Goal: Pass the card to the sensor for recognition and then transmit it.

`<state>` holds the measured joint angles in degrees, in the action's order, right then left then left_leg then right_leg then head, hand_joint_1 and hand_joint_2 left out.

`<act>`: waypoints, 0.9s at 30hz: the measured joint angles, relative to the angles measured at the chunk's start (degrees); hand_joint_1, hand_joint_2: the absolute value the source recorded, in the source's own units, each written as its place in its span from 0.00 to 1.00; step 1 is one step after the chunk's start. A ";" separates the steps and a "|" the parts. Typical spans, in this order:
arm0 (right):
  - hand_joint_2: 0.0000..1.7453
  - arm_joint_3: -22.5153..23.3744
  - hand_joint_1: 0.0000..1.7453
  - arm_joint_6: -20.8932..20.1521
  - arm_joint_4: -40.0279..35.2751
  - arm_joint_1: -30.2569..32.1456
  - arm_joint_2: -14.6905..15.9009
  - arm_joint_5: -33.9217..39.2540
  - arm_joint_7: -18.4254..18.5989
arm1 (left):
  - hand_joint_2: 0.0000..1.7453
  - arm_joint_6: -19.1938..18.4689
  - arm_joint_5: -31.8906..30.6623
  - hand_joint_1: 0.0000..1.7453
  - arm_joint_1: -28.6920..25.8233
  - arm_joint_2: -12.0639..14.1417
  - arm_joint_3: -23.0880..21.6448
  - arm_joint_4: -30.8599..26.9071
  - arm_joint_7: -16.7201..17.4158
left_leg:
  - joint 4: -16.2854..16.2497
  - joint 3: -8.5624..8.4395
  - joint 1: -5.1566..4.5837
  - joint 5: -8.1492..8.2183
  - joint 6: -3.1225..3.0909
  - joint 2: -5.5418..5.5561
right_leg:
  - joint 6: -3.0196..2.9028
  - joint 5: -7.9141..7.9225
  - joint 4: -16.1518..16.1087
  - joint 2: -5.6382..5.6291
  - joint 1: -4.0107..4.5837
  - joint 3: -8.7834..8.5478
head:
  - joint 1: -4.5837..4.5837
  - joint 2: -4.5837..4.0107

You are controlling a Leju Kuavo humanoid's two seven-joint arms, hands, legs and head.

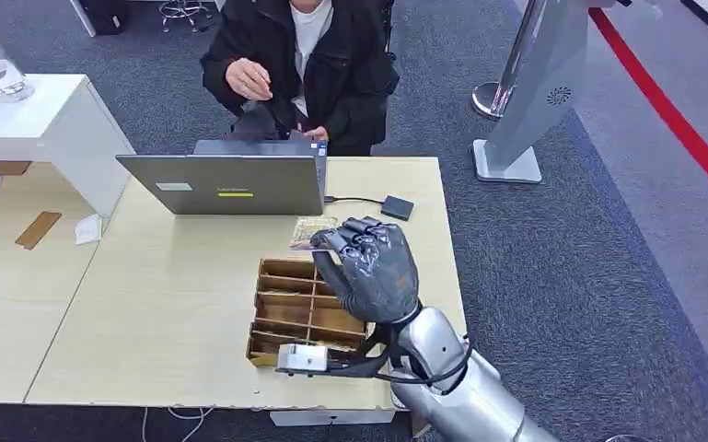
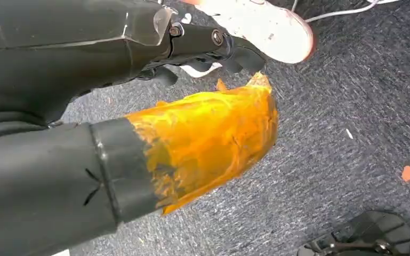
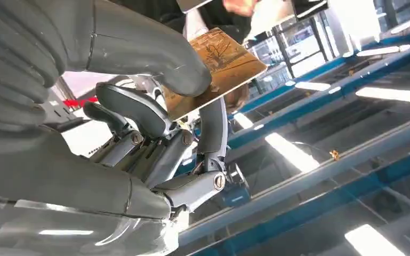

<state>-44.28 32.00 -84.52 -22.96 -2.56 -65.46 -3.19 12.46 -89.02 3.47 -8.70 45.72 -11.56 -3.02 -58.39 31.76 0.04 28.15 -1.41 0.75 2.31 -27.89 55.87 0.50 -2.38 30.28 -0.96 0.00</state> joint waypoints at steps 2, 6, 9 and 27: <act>1.00 0.02 1.00 -0.33 1.31 -1.13 -0.20 0.02 0.13 | 0.00 -0.31 -0.04 0.00 0.11 -0.02 -0.02 0.00 0.00 | 0.00 0.00 0.00 0.00 0.00 0.00 | 0.00 0.01 0.00 0.00 0.00 0.00 | 0.00 0.00; 1.00 0.31 1.00 -1.53 4.13 -3.35 -0.91 0.02 0.79 | 0.00 -0.68 -0.07 0.00 0.44 -0.07 -0.13 0.00 0.15 | 0.00 0.01 0.00 0.00 0.01 0.02 | 0.00 0.01 0.00 0.01 0.00 0.00 | 0.00 0.00; 1.00 0.57 1.00 -2.38 6.72 -5.12 -1.59 0.04 1.42 | 0.00 -0.87 -0.07 0.00 0.76 -0.09 -0.55 0.00 0.17 | 0.00 0.00 0.00 0.00 0.01 0.00 | 0.00 0.01 0.01 -0.01 0.00 0.00 | -0.02 0.00; 1.00 1.97 1.00 -5.05 16.30 -10.62 -4.85 0.04 3.39 | 0.00 -1.66 -0.04 0.00 1.09 -0.44 -2.12 0.00 0.55 | -0.01 0.00 0.00 0.00 0.01 0.00 | 0.00 0.01 0.01 -0.01 0.00 0.01 | 0.00 0.00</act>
<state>-42.32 26.95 -68.22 -33.58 -7.41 -65.42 0.20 10.80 -89.07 4.56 -9.14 43.60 -11.56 -2.47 -58.40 31.76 0.04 28.14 -1.40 0.75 2.32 -27.88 55.88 0.49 -2.38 30.29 -0.96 0.00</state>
